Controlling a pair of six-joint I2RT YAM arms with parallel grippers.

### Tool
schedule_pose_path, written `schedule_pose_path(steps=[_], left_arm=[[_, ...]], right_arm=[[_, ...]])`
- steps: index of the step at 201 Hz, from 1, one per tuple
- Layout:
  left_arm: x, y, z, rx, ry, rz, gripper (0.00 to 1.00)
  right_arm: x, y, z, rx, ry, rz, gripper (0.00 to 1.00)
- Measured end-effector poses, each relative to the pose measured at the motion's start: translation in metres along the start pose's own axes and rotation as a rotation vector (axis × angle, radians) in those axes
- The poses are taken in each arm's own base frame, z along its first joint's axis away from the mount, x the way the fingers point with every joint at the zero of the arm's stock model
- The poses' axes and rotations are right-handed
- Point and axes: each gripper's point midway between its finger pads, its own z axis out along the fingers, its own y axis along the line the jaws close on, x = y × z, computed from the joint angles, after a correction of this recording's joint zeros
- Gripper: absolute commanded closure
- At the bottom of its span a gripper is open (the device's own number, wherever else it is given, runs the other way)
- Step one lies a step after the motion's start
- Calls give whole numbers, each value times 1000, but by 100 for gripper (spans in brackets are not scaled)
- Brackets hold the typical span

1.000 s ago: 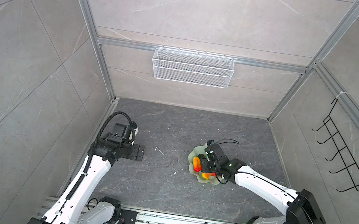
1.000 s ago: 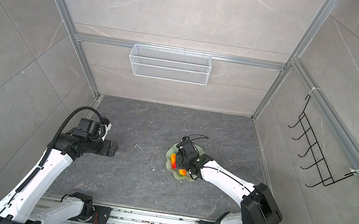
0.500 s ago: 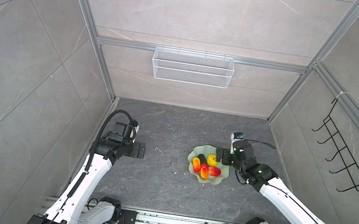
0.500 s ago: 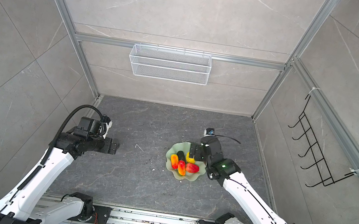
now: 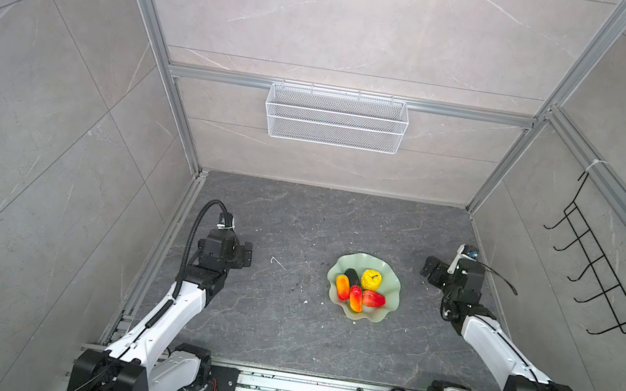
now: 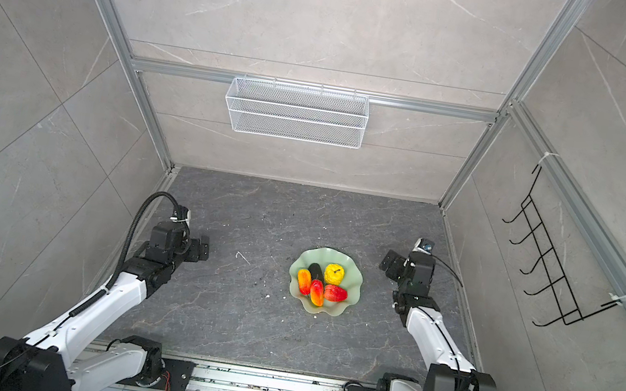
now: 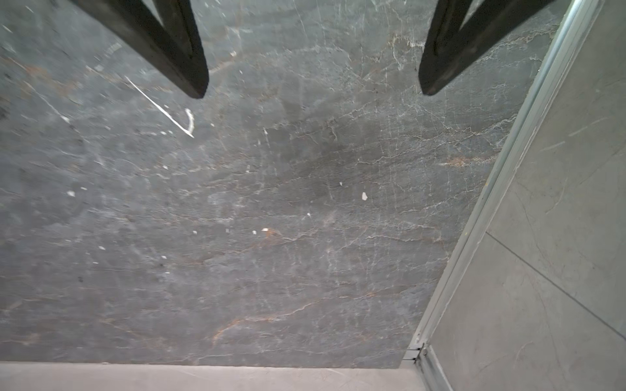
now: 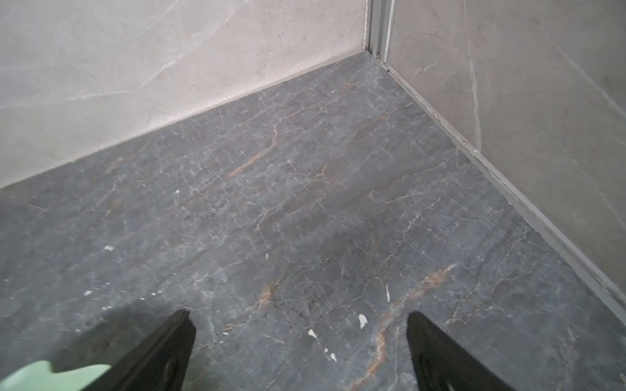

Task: Place and organize the fake fruits in the fruit bowl

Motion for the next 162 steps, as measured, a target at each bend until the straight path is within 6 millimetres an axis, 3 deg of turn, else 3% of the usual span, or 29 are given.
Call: schedule_pose_path(steps=[24, 58, 89, 114, 138, 162], left_arm=[[2, 12, 25, -51, -15, -27, 0], [15, 20, 61, -97, 2, 3, 0], [38, 23, 82, -111, 0, 29, 0], [48, 34, 81, -113, -25, -2, 0], [49, 41, 78, -109, -79, -28, 0], [49, 33, 75, -70, -117, -22, 0]], right_arm=[[12, -2, 6, -11, -40, -26, 0], [-13, 11, 8, -69, -153, -53, 0], [-19, 26, -1, -122, -199, -96, 0], [-2, 30, -8, -134, -203, -124, 0], [25, 24, 13, -99, -128, -142, 0], [49, 34, 29, -105, -62, -194, 0]])
